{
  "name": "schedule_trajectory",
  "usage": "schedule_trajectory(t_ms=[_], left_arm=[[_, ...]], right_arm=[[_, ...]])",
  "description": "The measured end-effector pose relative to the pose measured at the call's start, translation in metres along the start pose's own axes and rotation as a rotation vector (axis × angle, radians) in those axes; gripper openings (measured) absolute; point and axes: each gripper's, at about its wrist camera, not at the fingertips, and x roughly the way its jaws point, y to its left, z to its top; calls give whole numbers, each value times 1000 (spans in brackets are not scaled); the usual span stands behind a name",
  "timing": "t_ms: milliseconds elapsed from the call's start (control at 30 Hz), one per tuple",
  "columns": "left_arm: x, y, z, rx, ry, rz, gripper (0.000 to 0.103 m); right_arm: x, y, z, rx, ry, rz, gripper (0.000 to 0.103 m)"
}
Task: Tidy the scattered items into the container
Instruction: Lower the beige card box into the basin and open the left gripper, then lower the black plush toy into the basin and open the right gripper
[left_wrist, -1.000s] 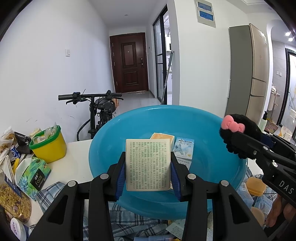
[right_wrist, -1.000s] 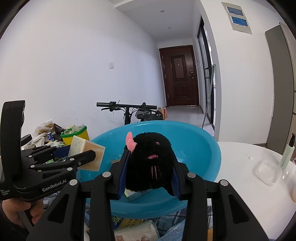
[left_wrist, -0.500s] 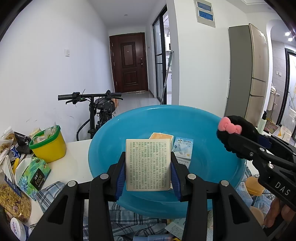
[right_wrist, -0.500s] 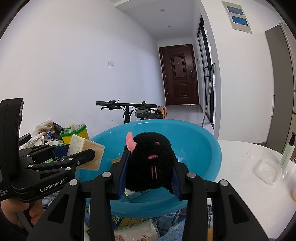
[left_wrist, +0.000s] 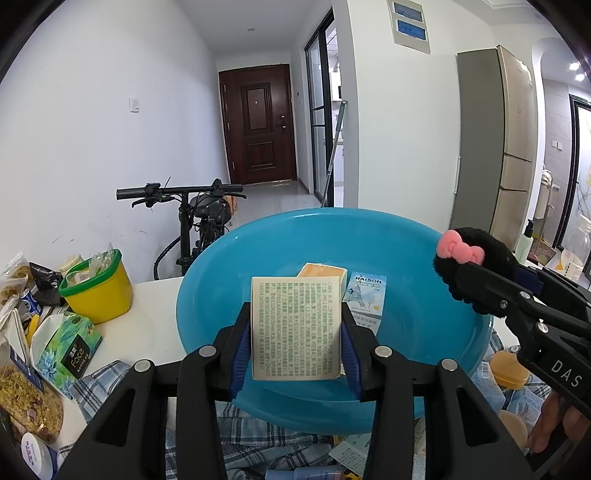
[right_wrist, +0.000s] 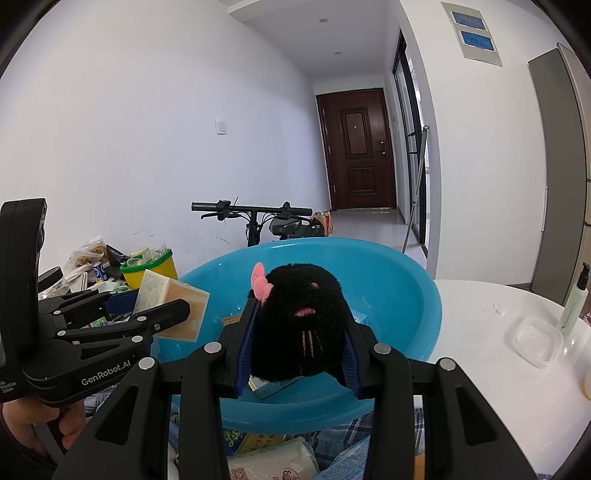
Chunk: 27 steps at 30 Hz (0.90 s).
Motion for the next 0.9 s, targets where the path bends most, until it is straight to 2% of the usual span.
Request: schedule_trajectory(t_ms=[67, 100, 133, 200, 400, 900], left_arm=[[0, 4, 1, -35, 6, -25, 67], [0, 8, 0, -46, 1, -6, 94], [-2, 9, 0, -47, -18, 26, 103], [-6, 9, 1, -30, -41, 63, 103], [0, 10, -2, -30, -10, 49, 103], [1, 11, -3, -31, -11, 50, 103]], right_arm=[[0, -1, 0, 6, -2, 1, 38], [-1, -1, 1, 7, -6, -2, 38], [-1, -1, 1, 7, -10, -4, 38], [-3, -1, 2, 9, -16, -5, 38], [-1, 2, 1, 3, -11, -5, 38], [1, 6, 2, 4, -11, -4, 38]])
